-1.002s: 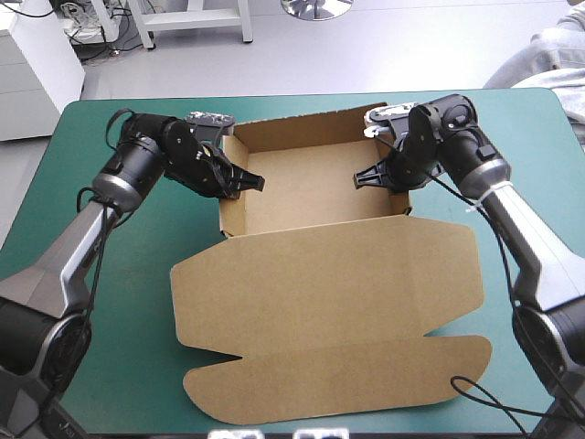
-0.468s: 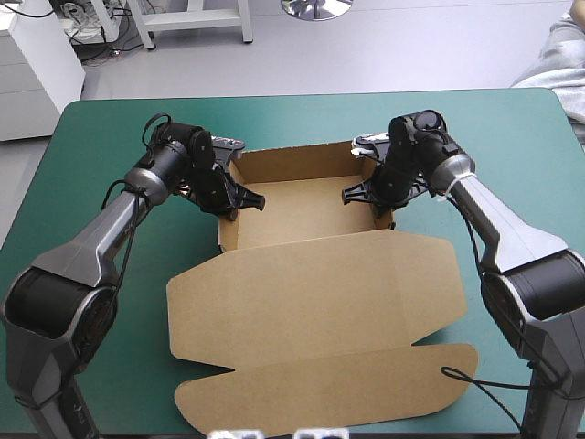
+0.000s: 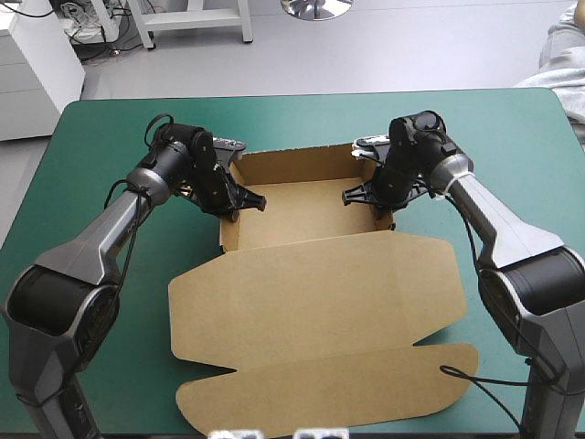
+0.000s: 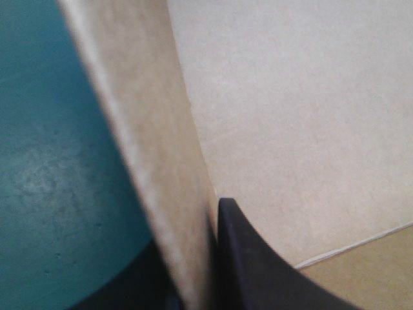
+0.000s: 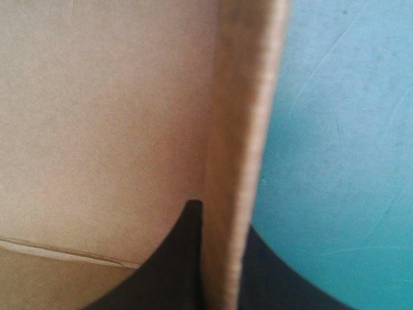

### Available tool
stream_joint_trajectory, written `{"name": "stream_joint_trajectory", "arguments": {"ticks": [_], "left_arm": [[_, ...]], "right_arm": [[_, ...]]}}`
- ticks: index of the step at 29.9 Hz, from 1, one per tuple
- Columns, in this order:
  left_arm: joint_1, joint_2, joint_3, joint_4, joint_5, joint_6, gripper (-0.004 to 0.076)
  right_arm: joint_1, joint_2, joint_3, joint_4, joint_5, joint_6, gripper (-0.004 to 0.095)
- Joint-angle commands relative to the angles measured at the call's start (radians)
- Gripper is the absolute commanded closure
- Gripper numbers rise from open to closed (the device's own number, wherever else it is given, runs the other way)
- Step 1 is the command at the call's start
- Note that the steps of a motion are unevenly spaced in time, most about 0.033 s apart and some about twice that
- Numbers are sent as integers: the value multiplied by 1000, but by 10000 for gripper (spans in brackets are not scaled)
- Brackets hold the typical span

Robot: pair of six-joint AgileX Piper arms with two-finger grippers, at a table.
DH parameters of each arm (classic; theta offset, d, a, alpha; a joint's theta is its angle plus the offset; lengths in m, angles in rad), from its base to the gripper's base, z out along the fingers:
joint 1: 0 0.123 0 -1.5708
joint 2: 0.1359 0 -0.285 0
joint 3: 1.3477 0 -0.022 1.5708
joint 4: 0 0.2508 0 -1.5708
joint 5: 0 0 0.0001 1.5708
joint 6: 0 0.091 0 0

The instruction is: Fold the box

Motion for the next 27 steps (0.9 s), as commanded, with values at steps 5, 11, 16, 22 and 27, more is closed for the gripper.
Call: {"name": "stream_joint_trajectory", "arguments": {"ticks": [5,11,16,22,27], "left_arm": [[-10,-49,-43,-43,15,75,456],[-10,-51,-43,-69,31,69,342],[-10,-51,-62,-64,65,69,342],[-10,-63,-196,-65,96,69,342],[-10,-123,-289,-48,96,69,342]], "right_arm": [[-7,-56,-31,29,11,-57,635],[-7,-69,-31,38,11,-93,143],[-7,-96,-33,6,11,-110,67],[-7,-126,-33,-8,6,-118,67],[-7,-144,-33,-8,2,-128,67]]}}
